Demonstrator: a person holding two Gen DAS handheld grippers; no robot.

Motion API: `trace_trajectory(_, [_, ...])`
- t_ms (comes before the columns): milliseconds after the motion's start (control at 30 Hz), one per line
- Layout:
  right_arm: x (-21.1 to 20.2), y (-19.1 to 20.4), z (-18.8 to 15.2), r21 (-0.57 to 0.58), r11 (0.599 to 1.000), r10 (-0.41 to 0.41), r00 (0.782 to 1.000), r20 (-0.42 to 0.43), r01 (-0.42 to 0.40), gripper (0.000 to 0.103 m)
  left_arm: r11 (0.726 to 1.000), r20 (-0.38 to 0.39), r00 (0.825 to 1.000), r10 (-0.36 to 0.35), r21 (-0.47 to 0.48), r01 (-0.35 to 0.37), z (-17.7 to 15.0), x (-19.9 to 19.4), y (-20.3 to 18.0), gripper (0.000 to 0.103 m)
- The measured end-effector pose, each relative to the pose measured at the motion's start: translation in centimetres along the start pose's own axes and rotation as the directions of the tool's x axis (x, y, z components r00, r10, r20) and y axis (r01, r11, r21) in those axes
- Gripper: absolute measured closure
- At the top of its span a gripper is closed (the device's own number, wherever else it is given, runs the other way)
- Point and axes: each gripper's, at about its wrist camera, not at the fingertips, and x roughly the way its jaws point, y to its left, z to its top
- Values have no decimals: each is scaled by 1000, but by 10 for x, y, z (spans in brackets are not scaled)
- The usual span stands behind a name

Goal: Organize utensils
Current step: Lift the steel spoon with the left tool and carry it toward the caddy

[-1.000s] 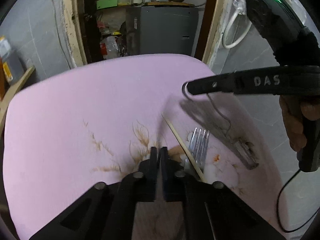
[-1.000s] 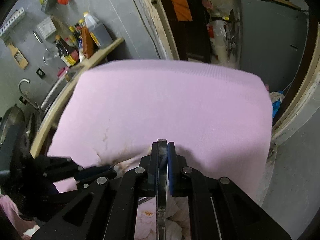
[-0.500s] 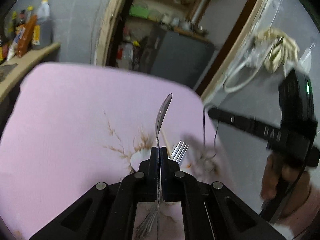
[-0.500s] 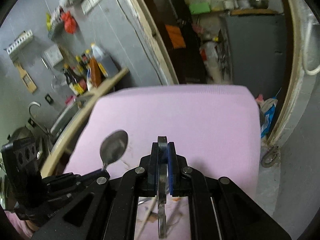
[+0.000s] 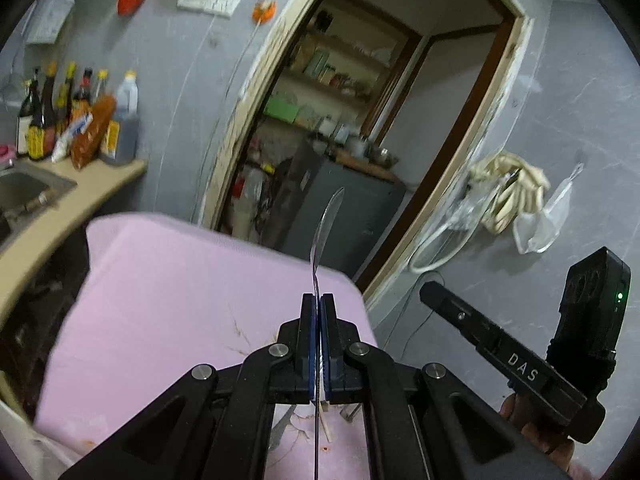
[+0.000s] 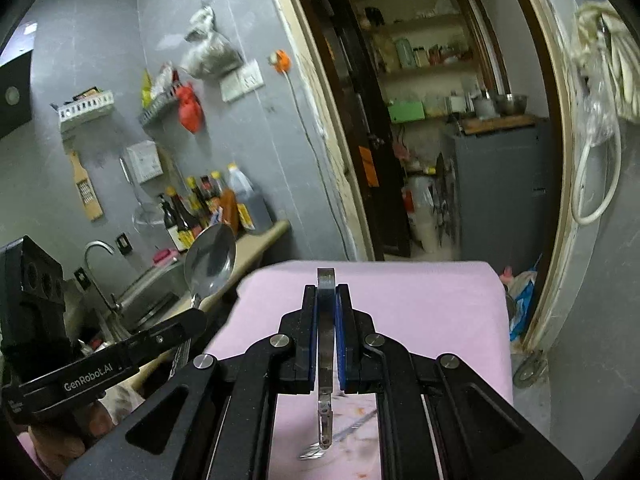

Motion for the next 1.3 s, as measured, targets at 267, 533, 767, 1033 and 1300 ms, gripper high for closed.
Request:
trace_trajectory(267, [-44,85,14,-31,999,28,996,84,-26,96,999,112,993,-34,22,32,27,-90,28,100])
trace_trajectory(533, [-62,166,1,-21,995,102,985,140,-100,96,998,197,980,-35,-35,43,35,-148,113,100])
trace_trajectory(767, [-53,212,-33,-54,995,86,981,171,-78,96,988,267,963,-46,-128,83,26,-163,180,100])
trace_trajectory(1033, [-45,235,-67,-113,993,58,983,175,-38,96,978,319,947,-30,-188,94,4,-155,216,100])
trace_trajectory(1300, [-36,240,-94,-165,986,60,979,195,-28,96,990,381,925,-5,-126,57,-30,-151,214,100])
